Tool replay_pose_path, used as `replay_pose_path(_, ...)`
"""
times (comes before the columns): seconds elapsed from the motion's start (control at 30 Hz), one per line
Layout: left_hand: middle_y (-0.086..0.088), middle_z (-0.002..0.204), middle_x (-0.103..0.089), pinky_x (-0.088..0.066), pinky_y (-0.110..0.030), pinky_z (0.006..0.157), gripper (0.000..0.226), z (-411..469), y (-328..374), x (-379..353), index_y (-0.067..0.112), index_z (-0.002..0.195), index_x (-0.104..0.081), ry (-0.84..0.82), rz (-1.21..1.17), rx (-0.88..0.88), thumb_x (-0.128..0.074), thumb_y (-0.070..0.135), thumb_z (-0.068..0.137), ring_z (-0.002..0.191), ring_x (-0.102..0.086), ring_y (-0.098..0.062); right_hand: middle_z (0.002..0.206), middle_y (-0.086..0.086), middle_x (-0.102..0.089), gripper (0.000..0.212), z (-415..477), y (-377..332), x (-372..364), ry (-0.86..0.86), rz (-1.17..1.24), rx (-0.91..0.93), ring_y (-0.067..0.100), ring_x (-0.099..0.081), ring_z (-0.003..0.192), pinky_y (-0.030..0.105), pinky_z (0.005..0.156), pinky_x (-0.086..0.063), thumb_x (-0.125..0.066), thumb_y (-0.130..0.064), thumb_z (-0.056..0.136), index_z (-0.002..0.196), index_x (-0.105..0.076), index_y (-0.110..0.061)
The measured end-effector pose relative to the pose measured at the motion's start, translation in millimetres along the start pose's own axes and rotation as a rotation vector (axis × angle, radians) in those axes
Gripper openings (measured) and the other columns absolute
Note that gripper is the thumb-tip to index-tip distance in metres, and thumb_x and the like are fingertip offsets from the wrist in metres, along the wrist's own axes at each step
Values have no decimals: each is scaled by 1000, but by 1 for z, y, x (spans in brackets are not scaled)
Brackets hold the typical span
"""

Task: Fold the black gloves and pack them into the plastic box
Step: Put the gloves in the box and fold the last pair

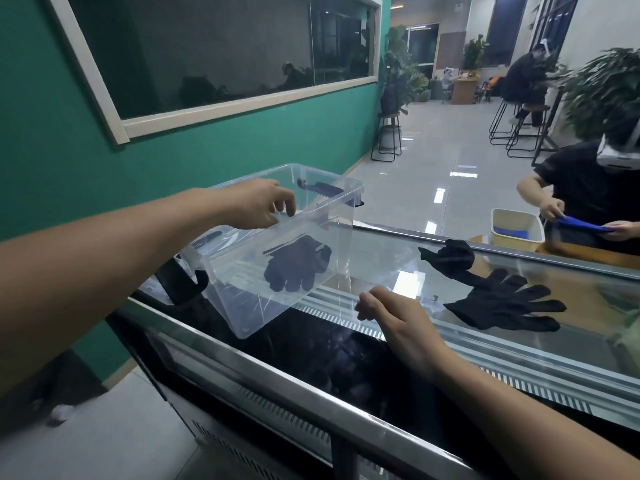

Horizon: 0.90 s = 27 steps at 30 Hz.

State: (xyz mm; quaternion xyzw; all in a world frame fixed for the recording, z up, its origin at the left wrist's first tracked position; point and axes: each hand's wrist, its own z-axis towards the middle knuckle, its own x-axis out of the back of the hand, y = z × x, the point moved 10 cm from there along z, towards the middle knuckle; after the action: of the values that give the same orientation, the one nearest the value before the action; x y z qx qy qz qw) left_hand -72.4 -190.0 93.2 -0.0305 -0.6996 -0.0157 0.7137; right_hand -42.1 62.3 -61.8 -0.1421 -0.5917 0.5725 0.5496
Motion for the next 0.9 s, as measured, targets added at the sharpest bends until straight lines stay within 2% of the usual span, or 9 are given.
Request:
replay_pose_path(0.1,3,109,-66,-59,-47,96,15,-6,9,23,30,106,-69,128,-54,-13,-73,17,99,102,-68,-24,93,-12,-78,36,-1,-1,1,1,3,-7,4,-73,92,42,93,-58,-47,-46,112,93,-73,-30)
replay_pose_path(0.2,2,105,-67,-60,-45,91,11,-11,26,43,23,105,-70,252,-87,-47,-70,14,99,98,-67,-24,92,-11,-78,36,-1,-2,1,6,-5,-8,5,-73,92,43,93,-58,-48,-46,112,93,-73,-29)
replay_pose_path(0.33,0,103,-66,-52,-33,79,9,-21,61,65,17,105,-69,445,-71,-132,-68,12,98,91,-64,-24,92,-11,-78,34,-3,-2,1,8,-2,-20,4,-73,92,41,93,-59,-49,-45,111,94,-74,-28)
replay_pose_path(0.47,0,99,-67,-60,-41,78,8,-31,96,60,16,105,-68,498,-86,-213,-69,15,97,85,-64,-24,91,-10,-79,32,-4,-3,4,27,-2,-19,3,-73,91,37,91,-58,-52,-43,110,93,-74,-27)
replay_pose_path(0.53,0,97,-68,-60,-43,75,9,-37,113,52,18,104,-67,550,-85,-227,-64,20,95,83,-65,-27,91,-8,-78,30,-4,-3,8,54,-19,-27,3,-71,89,33,86,-58,-54,-42,109,93,-73,-26)
replay_pose_path(0.6,1,98,-71,-60,-43,72,12,-43,128,39,20,102,-66,604,-90,-225,-60,24,93,83,-67,-29,88,-6,-76,27,-4,-2,13,95,-74,-22,7,-68,83,35,80,-57,-57,-40,108,91,-71,-25)
replay_pose_path(0.7,5,96,-69,-58,-41,71,6,-45,143,3,21,99,-65,602,-164,-193,-64,24,94,81,-66,-25,83,-8,-71,18,-1,-1,25,162,-222,29,10,-65,79,40,77,-57,-63,-32,103,88,-69,-24)
replay_pose_path(0.9,6,99,-66,-58,-43,77,8,-33,142,-103,23,105,-64,367,-355,-55,-65,29,99,89,-63,-21,94,-5,-70,5,6,7,61,272,-464,97,17,-65,89,42,79,-57,-67,-25,98,96,-70,-21)
